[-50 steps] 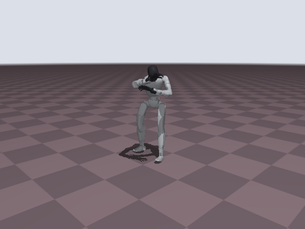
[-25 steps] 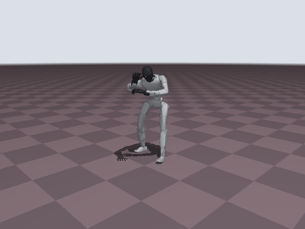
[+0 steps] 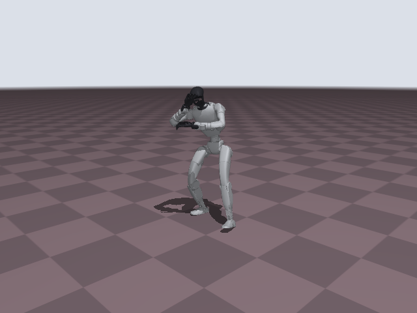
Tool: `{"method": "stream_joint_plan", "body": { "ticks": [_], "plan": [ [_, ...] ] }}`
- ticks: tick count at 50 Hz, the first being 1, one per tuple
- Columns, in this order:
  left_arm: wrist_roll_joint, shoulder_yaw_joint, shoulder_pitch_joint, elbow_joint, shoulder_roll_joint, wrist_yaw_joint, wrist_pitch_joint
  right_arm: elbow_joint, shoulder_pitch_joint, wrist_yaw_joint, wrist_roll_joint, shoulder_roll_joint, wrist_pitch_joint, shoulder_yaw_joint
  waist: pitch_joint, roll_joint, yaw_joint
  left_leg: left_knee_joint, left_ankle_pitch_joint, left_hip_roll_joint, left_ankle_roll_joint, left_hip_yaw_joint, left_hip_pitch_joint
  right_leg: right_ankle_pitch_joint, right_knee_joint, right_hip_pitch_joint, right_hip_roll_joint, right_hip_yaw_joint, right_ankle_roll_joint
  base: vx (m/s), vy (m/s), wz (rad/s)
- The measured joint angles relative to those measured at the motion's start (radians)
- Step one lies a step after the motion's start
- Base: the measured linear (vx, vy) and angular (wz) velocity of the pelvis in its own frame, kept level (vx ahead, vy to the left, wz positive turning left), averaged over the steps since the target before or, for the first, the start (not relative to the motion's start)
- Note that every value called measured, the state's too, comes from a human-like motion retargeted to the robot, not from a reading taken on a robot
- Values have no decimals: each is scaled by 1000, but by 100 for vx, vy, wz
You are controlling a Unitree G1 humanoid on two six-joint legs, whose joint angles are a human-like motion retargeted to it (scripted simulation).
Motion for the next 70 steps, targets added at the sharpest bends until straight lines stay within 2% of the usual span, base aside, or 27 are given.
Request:
{"method": "stream_joint_plan", "body": {
  "ticks": [8,15,19,26,33,35,41,46,50,53,56,59,60,62,63,65,67,68,70],
  "plan": [
    [4,84,44,-31,42,-44,50,228,-46,-38,46,49,26,44,-36,-32,23,292,-157,2,15,1,109,-130,118,198,-13,32,-15,20,-12,-21],
    [33,69,36,-13,4,-113,120,410,4,-57,149,1,56,39,-110,-16,13,347,-205,46,46,16,238,-133,57,367,29,30,-1,22,-5,-28],
    [28,48,35,-15,-41,-169,157,414,62,-22,226,-42,62,-1,-141,1,-37,342,-215,71,67,41,301,-111,-7,435,55,42,7,18,0,-37],
    [-31,28,84,-73,-126,-257,221,151,203,72,308,-145,56,-87,-150,36,-185,334,-250,110,96,106,405,-58,-119,526,94,93,24,14,3,-54],
    [-63,63,127,-150,-211,-337,327,-246,251,207,365,-186,93,-144,-75,77,-310,371,-285,141,159,231,504,-15,-159,549,108,225,-17,10,9,-107],
    [-60,83,135,-177,-218,-366,340,-341,237,224,362,-181,98,-161,-50,89,-333,396,-293,150,172,283,513,-28,-156,525,111,283,36,3,10,-133],
    [-80,97,192,-230,-215,-383,393,-497,219,229,366,-121,126,-178,-26,104,-409,500,-273,174,224,421,452,-13,-119,399,91,415,57,2,17,-96],
    [-83,92,250,-258,-204,-349,401,-540,239,199,392,-64,123,-177,-10,81,-443,639,-225,179,193,367,331,-6,-103,323,79,466,65,2,21,-36],
    [-76,91,282,-282,-210,-321,403,-541,242,172,412,-49,122,-182,-8,52,-419,684,-282,237,188,361,239,-16,-98,312,54,423,79,5,24,61],
    [-67,97,293,-288,-235,-320,399,-539,251,182,408,-64,122,-208,-14,45,-345,639,-285,299,180,369,188,-34,-95,341,42,342,64,11,24,130],
    [-37,96,300,-282,-273,-329,397,-557,273,207,402,-79,131,-249,-25,36,-198,614,-240,284,149,275,142,-50,-86,401,25,247,-24,19,26,157],
    [-19,81,305,-269,-283,-314,373,-561,220,203,394,-87,127,-213,-43,-8,9,642,-224,213,103,149,102,-56,-111,498,0,132,-33,27,20,181],
    [-14,72,305,-261,-279,-310,355,-536,173,208,381,-96,124,-172,-52,-32,87,655,-226,186,82,117,88,-60,-121,530,-10,90,-34,31,14,196],
    [-9,43,289,-213,-290,-289,289,-215,-96,189,305,-102,121,103,-104,-98,253,675,-223,137,32,87,16,-69,-132,548,-28,3,-44,33,11,200],
    [3,34,275,-177,-305,-271,257,50,-275,157,267,-66,124,319,-131,-134,328,679,-216,116,6,82,-28,-74,-136,545,-34,-36,-51,33,7,196],
    [36,-2,260,-106,-317,-238,222,647,-469,156,234,62,154,628,-164,-247,460,674,-195,74,-44,78,-105,-80,-154,540,-39,-109,-68,33,3,197],
    [47,-30,287,-77,-291,-207,212,1186,-418,251,265,152,162,628,-172,-385,567,634,-163,18,-82,72,-173,-79,-180,523,-37,-170,-78,30,0,216],
    [44,-5,299,-87,-307,-187,202,1396,-420,274,301,172,159,628,-164,-403,623,604,-146,-11,-98,67,-205,-74,-193,509,-31,-195,-79,26,-2,237],
    [11,68,351,-130,-279,-121,158,1606,-471,188,337,143,137,628,-135,-426,691,527,-115,-66,-125,52,-253,-53,-222,486,-6,-233,-77,23,-4,256]
  ]
}}
